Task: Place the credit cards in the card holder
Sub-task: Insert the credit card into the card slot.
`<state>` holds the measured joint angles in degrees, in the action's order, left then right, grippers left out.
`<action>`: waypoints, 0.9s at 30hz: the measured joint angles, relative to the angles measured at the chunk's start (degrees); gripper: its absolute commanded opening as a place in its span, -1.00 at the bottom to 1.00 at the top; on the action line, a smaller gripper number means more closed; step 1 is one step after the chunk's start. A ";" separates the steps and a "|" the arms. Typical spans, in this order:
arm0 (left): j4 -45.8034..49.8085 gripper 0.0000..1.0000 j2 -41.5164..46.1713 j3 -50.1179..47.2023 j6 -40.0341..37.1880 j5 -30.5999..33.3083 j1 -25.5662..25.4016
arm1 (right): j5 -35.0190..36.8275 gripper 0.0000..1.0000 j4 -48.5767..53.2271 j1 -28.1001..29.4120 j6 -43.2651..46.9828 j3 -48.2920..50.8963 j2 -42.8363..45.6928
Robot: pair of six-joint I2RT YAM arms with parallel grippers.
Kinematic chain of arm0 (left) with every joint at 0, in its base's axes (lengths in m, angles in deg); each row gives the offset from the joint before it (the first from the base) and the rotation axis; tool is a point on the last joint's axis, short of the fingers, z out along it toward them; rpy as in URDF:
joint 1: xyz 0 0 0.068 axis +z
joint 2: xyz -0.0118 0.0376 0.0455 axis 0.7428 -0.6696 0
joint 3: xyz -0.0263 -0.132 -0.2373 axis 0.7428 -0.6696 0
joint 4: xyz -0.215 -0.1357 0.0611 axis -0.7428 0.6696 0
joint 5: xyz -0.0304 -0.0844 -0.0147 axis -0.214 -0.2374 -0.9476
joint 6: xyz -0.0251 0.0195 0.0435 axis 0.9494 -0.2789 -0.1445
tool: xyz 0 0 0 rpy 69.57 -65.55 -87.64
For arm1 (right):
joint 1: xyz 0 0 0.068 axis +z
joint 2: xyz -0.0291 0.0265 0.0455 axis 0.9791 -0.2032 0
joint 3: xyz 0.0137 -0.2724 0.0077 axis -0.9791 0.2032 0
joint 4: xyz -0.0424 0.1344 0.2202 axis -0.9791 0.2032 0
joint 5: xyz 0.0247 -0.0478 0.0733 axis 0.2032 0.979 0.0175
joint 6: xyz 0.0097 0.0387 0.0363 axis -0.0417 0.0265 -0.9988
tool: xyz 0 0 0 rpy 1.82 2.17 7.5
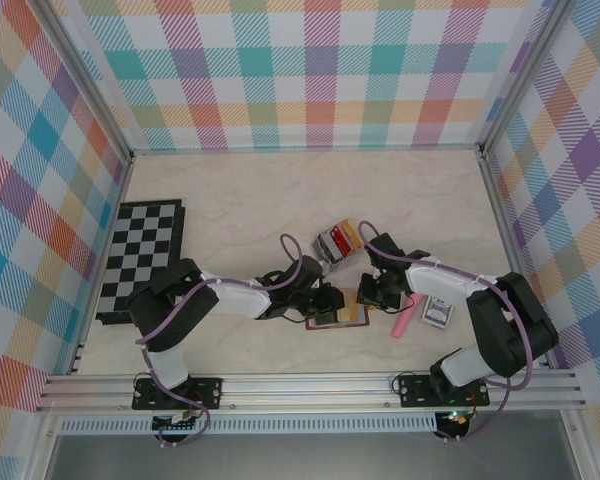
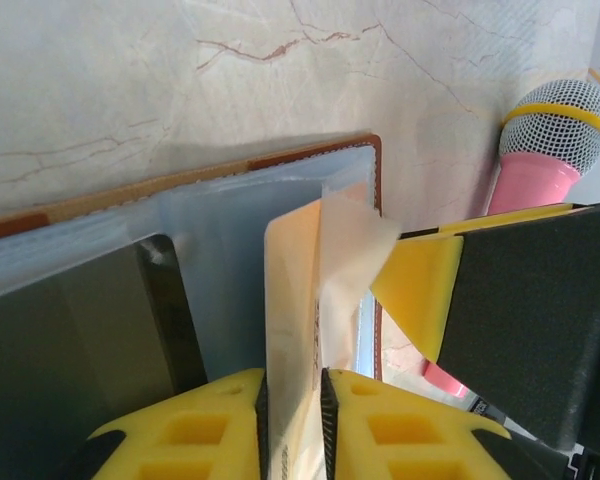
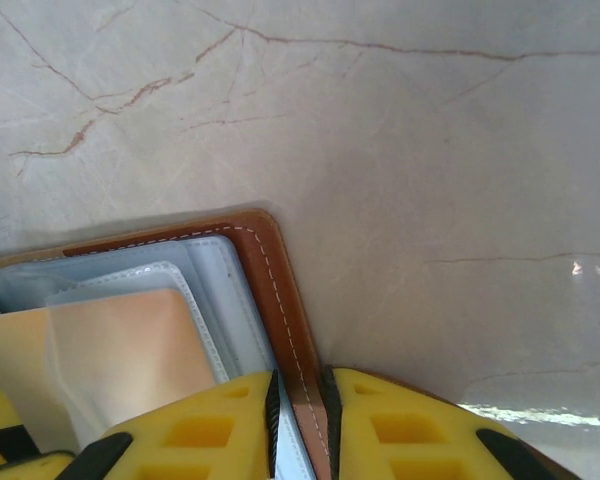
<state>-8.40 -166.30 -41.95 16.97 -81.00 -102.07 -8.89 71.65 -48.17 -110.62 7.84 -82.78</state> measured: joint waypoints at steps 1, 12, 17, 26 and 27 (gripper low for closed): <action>1.31 -0.52 0.39 0.20 -0.61 0.28 -0.04 | 0.00 -0.58 0.00 0.00 0.00 0.00 0.00; 6.99 -0.78 1.38 1.05 -3.52 1.49 -0.22 | -0.20 -0.58 -0.57 0.11 0.00 0.02 -0.04; 6.88 -0.79 1.18 1.31 -3.52 1.44 -0.28 | -0.39 -0.57 -1.03 0.11 0.00 0.02 -0.15; 5.64 -0.78 -1.07 2.64 -3.23 0.87 -1.07 | -0.44 -0.57 -1.11 0.11 -0.02 0.07 -0.15; 5.40 -0.77 -1.20 2.67 -3.15 0.90 -1.20 | -0.44 -0.57 -1.09 0.11 -0.02 0.07 -0.15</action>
<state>-3.00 -167.50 -39.28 13.83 -80.11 -103.28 -9.33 70.56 -48.06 -110.64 7.90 -82.93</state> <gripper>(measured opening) 0.109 0.216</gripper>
